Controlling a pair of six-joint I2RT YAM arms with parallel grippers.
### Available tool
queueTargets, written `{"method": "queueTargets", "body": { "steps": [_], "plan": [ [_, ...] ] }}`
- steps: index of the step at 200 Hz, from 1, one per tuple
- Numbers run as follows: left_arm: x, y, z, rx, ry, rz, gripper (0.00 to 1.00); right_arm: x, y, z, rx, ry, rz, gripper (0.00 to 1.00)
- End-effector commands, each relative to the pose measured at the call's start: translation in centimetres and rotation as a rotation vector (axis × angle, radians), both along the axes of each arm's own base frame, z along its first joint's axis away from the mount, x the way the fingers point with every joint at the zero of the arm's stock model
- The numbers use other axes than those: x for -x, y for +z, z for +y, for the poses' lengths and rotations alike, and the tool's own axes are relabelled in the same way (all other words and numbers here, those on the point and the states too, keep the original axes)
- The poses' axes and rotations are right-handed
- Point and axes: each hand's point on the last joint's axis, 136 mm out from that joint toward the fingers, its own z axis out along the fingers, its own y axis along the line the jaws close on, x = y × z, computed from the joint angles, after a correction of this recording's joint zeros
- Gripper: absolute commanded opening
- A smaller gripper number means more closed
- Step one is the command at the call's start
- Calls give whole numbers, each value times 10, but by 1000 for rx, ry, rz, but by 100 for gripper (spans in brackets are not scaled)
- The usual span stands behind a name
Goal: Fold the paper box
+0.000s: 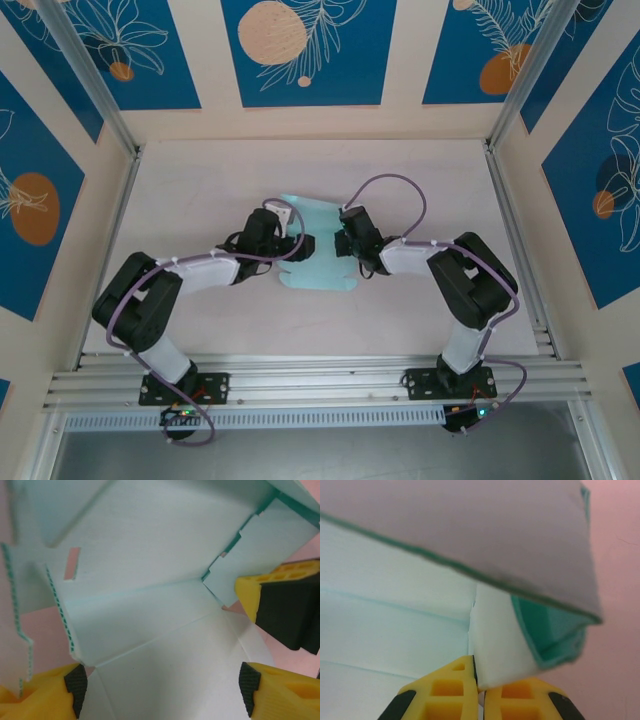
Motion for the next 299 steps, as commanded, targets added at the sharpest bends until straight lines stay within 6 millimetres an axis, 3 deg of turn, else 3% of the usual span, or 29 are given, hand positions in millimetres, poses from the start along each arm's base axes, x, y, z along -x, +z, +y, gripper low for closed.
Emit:
{"method": "queueTargets", "body": {
  "steps": [1,43,125,167,195,246,270,299],
  "plan": [
    [-8,36,-23,-28,-111,-152,83,21,-25,4,95,90,85,8],
    [-25,38,4,-134,33,-202,85,23,-27,5,92,96,90,8],
    [-37,46,19,-125,161,-230,92,23,-26,7,84,102,90,8],
    [-36,64,3,-11,113,-285,89,23,-27,8,82,107,94,8],
    [-29,79,-12,76,31,-344,75,23,-27,8,81,107,95,8],
    [-17,85,-13,72,-38,-412,58,25,-28,9,86,112,104,8],
    [-7,69,-27,32,-158,-339,58,24,-26,11,82,117,110,8],
    [6,55,-32,19,-230,-228,72,25,-27,12,84,119,129,8]
  ]
}}
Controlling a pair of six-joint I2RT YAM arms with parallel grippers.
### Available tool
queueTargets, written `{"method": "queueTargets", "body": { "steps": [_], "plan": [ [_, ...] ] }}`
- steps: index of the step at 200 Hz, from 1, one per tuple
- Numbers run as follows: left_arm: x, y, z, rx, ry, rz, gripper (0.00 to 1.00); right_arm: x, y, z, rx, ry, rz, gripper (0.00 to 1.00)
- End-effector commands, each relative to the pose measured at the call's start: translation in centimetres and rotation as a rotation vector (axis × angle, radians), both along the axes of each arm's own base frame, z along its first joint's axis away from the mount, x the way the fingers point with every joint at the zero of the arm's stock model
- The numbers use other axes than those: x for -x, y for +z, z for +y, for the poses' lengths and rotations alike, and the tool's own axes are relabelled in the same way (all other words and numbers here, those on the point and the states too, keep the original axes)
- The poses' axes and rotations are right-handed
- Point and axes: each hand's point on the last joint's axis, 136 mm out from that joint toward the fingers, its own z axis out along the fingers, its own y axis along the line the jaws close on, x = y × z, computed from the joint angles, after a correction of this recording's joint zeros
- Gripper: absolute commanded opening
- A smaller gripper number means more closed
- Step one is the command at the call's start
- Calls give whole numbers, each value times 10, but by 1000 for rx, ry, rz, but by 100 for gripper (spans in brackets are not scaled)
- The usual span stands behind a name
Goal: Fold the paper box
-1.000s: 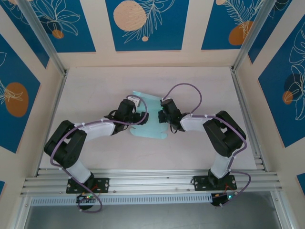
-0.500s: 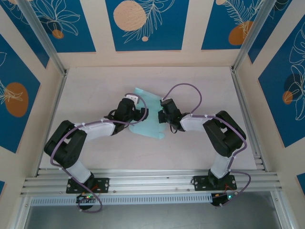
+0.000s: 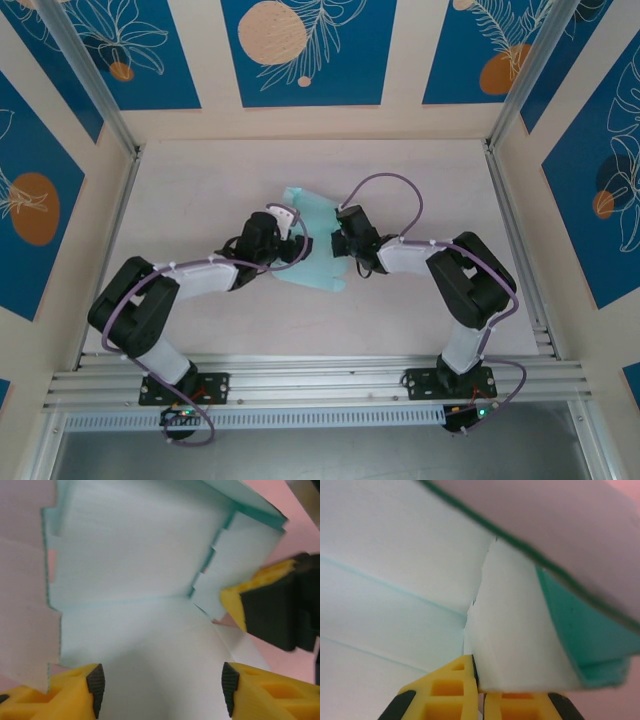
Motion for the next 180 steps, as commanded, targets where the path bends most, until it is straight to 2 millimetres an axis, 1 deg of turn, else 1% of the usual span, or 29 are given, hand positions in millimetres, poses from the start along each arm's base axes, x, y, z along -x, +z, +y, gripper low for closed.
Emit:
{"method": "queueTargets", "body": {
  "steps": [1,17,42,52,70,92,106,128,141,154,172,180],
  "plan": [
    [4,40,-28,65,-143,-51,72,22,-28,2,91,89,106,8],
    [5,42,-13,66,-81,-32,74,23,-28,0,98,79,117,8],
    [5,60,18,129,28,-45,74,21,-24,-1,87,63,125,8],
    [8,72,26,158,45,-60,75,21,-23,0,80,64,125,8],
    [18,98,34,206,38,-103,77,20,-19,1,75,65,122,8],
    [29,132,43,252,39,-166,79,20,-20,2,74,69,125,8],
    [35,152,53,283,55,-209,80,21,-21,1,74,73,128,8],
    [41,175,70,322,90,-263,81,22,-22,-1,81,69,132,8],
    [42,180,82,312,124,-282,81,23,-22,-1,81,68,134,8],
    [39,177,98,276,193,-280,81,24,-22,-1,76,70,137,8],
    [31,162,124,208,297,-245,80,25,-18,0,66,74,134,8],
    [24,151,138,179,348,-223,77,26,-17,1,64,77,131,8]
  ]
}}
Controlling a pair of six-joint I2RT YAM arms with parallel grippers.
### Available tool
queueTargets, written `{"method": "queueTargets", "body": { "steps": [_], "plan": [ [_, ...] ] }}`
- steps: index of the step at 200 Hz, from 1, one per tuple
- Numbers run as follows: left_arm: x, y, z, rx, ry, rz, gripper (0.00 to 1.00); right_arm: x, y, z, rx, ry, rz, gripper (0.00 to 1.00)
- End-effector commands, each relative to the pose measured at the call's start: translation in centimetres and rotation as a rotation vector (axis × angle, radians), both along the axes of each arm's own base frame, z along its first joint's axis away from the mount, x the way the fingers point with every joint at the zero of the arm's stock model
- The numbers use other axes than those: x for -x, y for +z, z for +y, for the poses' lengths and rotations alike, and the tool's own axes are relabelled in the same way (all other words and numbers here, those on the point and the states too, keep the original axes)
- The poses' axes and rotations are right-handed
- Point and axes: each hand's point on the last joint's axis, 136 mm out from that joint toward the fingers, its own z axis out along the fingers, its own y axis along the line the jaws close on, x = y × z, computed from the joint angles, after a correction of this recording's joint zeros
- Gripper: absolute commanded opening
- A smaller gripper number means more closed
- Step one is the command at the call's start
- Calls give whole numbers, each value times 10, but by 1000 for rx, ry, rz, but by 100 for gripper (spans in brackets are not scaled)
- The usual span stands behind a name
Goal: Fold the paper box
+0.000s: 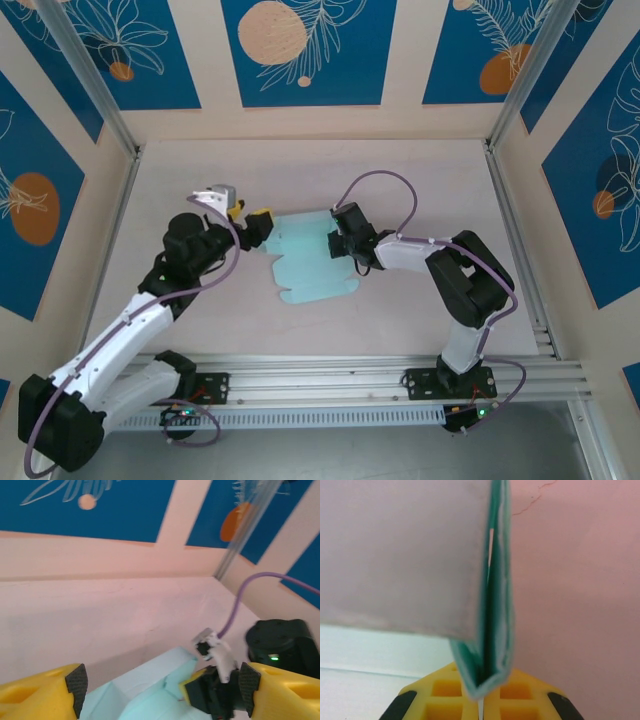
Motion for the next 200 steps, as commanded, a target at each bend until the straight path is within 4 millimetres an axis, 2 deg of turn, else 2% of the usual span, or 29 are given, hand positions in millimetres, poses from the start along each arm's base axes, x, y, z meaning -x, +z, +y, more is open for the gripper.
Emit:
{"method": "queueTargets", "body": {
  "steps": [1,12,27,36,50,99,124,145,200],
  "plan": [
    [-14,-30,41,-73,165,102,77,20,-17,-8,51,27,76,8],
    [-24,-48,64,-96,249,160,71,19,-15,-8,49,28,73,8],
    [-36,-78,93,-104,342,242,68,19,-17,-8,50,28,77,8],
    [-42,-93,103,-89,353,278,68,20,-18,-8,50,29,80,8],
    [-51,-111,106,-81,338,299,68,19,-19,-7,48,29,82,8],
    [-87,-157,87,-129,222,372,68,17,-18,-5,45,36,82,8],
    [-98,-176,70,-96,140,419,68,17,-19,-5,43,30,90,8],
    [-98,-189,54,-68,78,445,68,16,-19,-4,36,29,95,8],
    [-85,-195,12,-25,-33,458,65,9,-21,-2,42,9,110,8]
  ]
}}
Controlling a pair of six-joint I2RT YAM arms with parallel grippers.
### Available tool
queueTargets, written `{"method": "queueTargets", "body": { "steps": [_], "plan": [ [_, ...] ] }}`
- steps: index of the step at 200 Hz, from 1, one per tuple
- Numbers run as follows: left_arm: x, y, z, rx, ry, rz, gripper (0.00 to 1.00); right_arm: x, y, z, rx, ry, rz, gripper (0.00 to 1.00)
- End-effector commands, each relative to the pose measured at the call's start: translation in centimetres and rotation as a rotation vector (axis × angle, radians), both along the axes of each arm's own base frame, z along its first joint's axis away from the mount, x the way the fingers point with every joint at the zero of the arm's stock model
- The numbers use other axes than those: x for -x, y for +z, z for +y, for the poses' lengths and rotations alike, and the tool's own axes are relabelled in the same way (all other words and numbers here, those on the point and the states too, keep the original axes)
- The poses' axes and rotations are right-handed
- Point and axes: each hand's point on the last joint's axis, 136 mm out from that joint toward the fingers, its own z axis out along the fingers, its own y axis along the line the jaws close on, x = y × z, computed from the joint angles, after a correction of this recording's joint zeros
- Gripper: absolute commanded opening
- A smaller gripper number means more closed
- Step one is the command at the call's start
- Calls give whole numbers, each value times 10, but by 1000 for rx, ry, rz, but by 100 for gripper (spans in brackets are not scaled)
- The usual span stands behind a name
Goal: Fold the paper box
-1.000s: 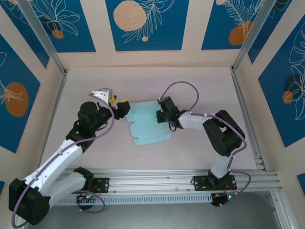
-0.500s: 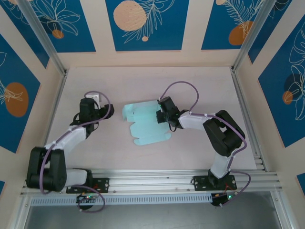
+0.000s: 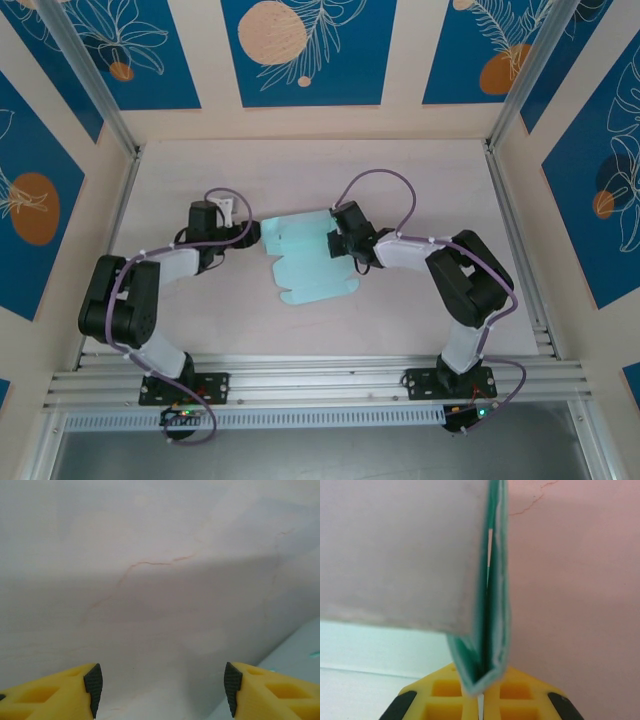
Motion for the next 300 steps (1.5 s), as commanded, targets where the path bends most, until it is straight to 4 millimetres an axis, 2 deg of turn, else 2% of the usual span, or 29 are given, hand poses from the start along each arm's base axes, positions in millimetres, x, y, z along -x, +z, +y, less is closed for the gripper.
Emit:
{"method": "queueTargets", "body": {
  "steps": [1,27,85,108,124,161,189,220,255,300],
  "plan": [
    [0,14,-27,87,-65,-37,65,10,-22,-3,32,2,97,8],
    [6,17,-40,143,-77,-36,63,10,-23,-2,31,-6,107,8],
    [14,19,-50,232,-47,-5,55,9,-26,2,17,-3,123,8],
    [14,8,-43,287,50,45,45,9,-25,5,10,-3,130,8],
    [18,4,-40,322,90,62,43,10,-26,4,9,-11,138,8],
    [36,-18,-19,198,147,126,43,11,-24,2,13,-18,143,8],
    [44,-22,-21,165,100,142,42,11,-24,4,2,-17,143,8],
    [51,-33,-6,69,136,170,42,12,-24,4,1,-13,142,8],
    [49,-38,-4,41,132,171,42,12,-23,6,2,-3,136,8],
    [34,-41,-9,32,121,149,41,13,-22,8,3,12,129,8]
  ]
}}
